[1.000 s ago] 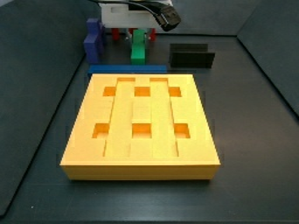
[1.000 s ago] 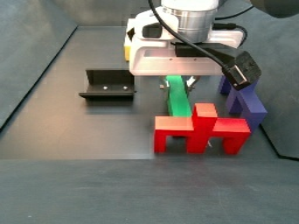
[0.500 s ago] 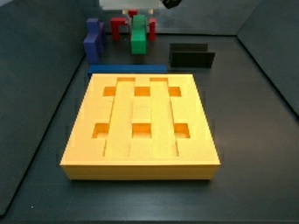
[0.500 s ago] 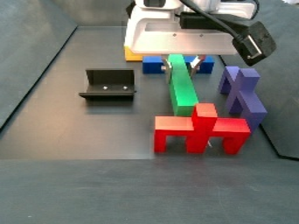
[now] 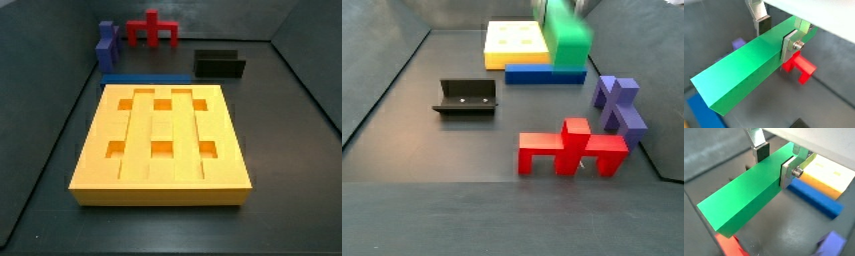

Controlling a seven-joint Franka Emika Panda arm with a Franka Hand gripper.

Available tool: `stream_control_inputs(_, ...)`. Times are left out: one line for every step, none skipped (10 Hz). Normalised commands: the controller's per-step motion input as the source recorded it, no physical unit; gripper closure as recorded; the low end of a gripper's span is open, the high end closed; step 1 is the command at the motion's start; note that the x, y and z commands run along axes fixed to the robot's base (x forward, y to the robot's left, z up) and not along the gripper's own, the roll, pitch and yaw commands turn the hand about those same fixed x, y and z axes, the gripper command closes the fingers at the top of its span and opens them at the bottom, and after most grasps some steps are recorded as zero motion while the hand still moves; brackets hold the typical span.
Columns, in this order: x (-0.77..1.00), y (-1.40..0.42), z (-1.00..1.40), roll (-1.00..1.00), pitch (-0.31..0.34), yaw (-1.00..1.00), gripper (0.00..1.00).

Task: Pick up the green object. Move up. Move to above the board. Insert the green object.
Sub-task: Move to above the board.

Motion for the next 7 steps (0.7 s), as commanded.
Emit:
stream_control_inputs(0.00, 0.00, 1.40, 0.02, 0.060, 0.01, 1.00)
stream_control_inputs(0.02, 0.00, 0.73, 0.02, 0.059, 0.01, 1.00)
stream_control_inputs(0.04, -0.01, 0.22, 0.02, 0.063, 0.01, 1.00)
stream_control_inputs(0.13, -1.40, 0.18, 0.06, 0.361, -0.22, 1.00)
stream_control_inputs(0.12, -1.40, 0.18, 0.07, 0.348, -0.18, 1.00)
stream_control_inputs(0.13, -1.40, 0.19, 0.04, 0.263, -0.08, 1.00)
stream_control_inputs(0.14, -1.40, 0.19, 0.00, 0.204, -0.04, 1.00)
